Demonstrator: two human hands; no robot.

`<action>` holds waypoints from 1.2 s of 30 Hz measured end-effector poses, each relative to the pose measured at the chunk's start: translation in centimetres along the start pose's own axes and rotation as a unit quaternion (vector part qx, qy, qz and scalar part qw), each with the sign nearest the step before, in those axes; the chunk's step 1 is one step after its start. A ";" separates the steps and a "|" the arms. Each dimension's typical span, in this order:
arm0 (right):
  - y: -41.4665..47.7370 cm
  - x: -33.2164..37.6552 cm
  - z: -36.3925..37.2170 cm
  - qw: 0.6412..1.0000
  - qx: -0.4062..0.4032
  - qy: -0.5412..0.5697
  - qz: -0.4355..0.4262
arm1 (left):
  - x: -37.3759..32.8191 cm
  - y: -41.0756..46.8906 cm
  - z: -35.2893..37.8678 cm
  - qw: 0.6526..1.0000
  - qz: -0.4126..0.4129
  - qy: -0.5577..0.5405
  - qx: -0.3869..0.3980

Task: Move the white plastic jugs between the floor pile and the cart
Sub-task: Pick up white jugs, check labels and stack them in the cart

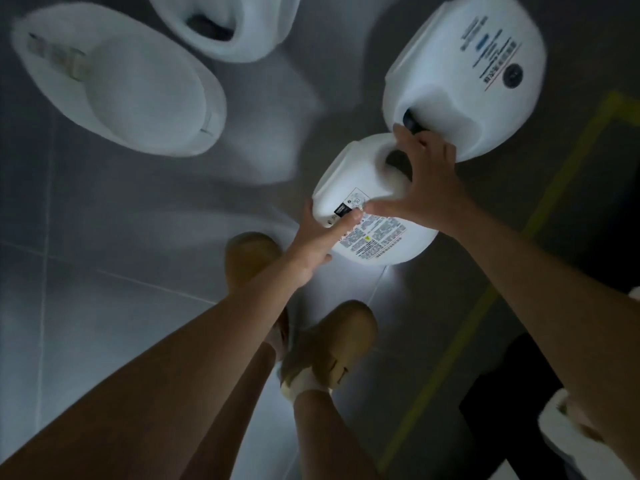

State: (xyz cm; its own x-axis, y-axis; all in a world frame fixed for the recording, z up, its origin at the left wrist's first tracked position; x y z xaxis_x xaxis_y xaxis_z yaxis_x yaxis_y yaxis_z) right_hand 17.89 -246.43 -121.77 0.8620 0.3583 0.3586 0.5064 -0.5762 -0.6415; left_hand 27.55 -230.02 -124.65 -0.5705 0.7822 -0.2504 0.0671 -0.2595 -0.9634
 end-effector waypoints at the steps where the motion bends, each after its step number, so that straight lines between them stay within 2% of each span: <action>1: 0.0 0.0 0.1 1.000 -0.005 0.002 -0.005 | 0.3 0.3 0.0 1.000 0.004 -0.018 0.010; 4: 0.0 0.1 0.1 1.000 -0.017 0.011 -0.003 | 0.2 0.4 0.1 0.998 0.012 -0.053 0.020; 10: -1.4 2.3 -1.9 0.998 -0.036 0.041 0.021 | -2.3 -2.1 -1.1 0.998 0.042 -0.051 0.019; 18: -7.4 8.7 -9.4 0.992 -0.012 0.100 0.073 | -8.9 -12.7 -3.3 0.993 0.117 -0.008 0.016; 27: -20.4 23.4 -25.1 0.995 -0.024 0.090 0.020 | -16.4 -36.0 -7.4 0.976 0.194 -0.063 -0.078; 31: -26.3 29.8 -31.0 0.996 -0.035 0.071 -0.036 | -18.5 -46.7 -8.9 0.964 0.242 -0.077 -0.078; 36: -33.1 37.8 -36.2 0.990 -0.032 0.064 -0.123 | -18.7 -58.1 -11.5 0.930 0.317 -0.110 -0.149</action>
State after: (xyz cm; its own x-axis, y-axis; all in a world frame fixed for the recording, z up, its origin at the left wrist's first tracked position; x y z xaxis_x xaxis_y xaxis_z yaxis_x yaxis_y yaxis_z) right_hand 34.52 -240.41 -62.43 0.7058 0.4005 0.5843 0.6986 -0.5299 -0.4807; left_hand 43.67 -223.06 -65.10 -0.4904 0.3817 -0.7835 0.6527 -0.4348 -0.6204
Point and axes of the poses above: each hand's wrist, its own y-axis towards the middle knuckle, its own z-axis out of the palm, x = y × z, the point moved 5 cm from there along y, towards the middle knuckle, and after that the axes turned 4 degrees about -y, right-handed, at the moved point
